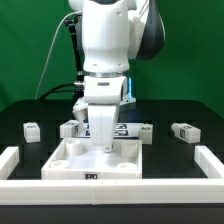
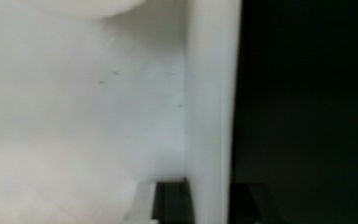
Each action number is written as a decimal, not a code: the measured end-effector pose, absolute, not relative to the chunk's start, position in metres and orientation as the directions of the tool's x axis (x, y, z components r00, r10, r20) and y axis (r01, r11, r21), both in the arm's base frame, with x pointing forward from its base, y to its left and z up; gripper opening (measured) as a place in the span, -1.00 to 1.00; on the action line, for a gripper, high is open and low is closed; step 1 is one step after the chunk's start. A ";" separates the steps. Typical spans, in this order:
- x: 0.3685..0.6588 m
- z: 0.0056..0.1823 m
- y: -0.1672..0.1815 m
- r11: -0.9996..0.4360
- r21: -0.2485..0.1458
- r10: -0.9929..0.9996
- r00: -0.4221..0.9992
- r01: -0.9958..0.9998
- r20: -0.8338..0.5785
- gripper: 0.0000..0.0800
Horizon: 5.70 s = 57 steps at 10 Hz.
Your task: Assemble one leg
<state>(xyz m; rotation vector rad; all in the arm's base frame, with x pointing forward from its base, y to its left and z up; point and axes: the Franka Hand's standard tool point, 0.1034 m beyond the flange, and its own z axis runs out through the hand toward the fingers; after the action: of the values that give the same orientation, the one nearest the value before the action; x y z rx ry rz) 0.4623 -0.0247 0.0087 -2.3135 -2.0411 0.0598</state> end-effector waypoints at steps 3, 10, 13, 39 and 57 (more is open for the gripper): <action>0.468 0.008 0.000 0.007 -0.049 1.000 -0.007 0.999 0.011 -0.84; 0.468 0.007 0.026 0.062 -0.046 0.998 -0.061 0.997 0.012 -0.84; 0.473 0.008 0.053 0.034 -0.040 0.999 -0.033 0.999 0.015 -0.84; 0.462 0.056 0.109 -0.189 0.021 0.982 0.189 0.982 0.006 0.62; 0.376 0.039 0.153 -0.895 -0.034 0.336 0.621 0.444 -0.708 0.62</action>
Offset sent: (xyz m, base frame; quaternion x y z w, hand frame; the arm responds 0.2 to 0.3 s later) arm 0.0063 0.0507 -0.0122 -0.0149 -0.0386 -0.1510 0.9877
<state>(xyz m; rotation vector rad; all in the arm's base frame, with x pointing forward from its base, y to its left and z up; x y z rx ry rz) 0.3756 0.1531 0.0389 -2.9567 -0.7158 1.2423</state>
